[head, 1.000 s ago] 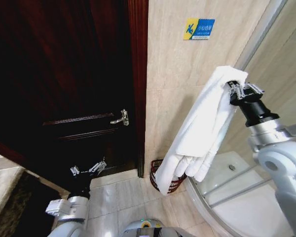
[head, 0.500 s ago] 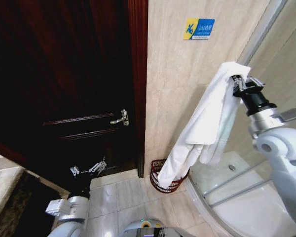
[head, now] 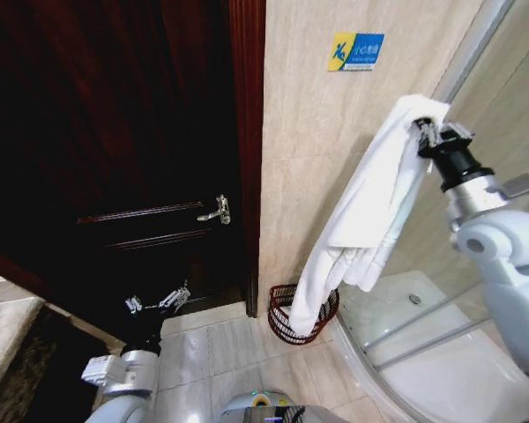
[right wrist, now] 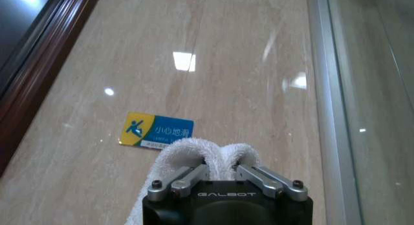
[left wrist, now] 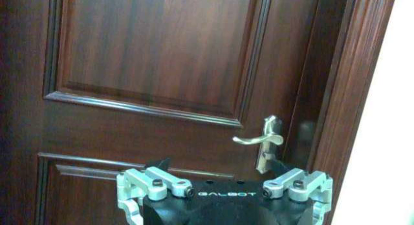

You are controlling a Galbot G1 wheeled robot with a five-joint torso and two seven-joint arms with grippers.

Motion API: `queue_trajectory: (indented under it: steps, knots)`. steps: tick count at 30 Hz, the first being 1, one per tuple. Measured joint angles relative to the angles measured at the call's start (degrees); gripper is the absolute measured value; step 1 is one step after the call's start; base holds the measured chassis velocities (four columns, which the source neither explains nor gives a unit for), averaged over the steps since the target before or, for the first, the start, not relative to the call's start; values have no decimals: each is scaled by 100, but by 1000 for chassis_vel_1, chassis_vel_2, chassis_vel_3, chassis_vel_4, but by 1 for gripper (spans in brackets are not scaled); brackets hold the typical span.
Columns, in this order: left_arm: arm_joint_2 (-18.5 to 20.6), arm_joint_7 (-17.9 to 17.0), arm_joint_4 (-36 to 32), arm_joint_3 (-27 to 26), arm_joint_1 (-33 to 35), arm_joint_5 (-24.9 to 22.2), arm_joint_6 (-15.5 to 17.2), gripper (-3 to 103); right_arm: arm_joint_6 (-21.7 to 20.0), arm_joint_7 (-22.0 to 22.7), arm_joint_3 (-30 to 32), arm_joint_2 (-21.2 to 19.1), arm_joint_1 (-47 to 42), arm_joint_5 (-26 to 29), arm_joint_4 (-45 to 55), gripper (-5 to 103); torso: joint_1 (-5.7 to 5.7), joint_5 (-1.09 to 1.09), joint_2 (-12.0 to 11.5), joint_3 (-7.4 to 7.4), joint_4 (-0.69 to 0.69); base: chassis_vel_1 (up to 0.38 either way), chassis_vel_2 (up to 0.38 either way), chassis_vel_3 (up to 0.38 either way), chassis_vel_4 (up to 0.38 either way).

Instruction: Discard the used towel into the hamper.

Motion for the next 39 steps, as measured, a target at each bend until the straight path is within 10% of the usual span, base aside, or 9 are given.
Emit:
queue_trajectory:
  steps: [27, 39]
  knots:
    - [0, 0, 0, 0, 0, 0, 0, 100, 82, -7, -286, -225, 597, 180, -214, 5, 0, -2, 0, 0, 1, 0, 0, 0, 0]
    - [0, 0, 0, 0, 0, 0, 0, 100, 248, -99, -241, 264, -361, -177, -27, 5, 0, 1, 0, 0, 0, 0, 0, 0, 0]
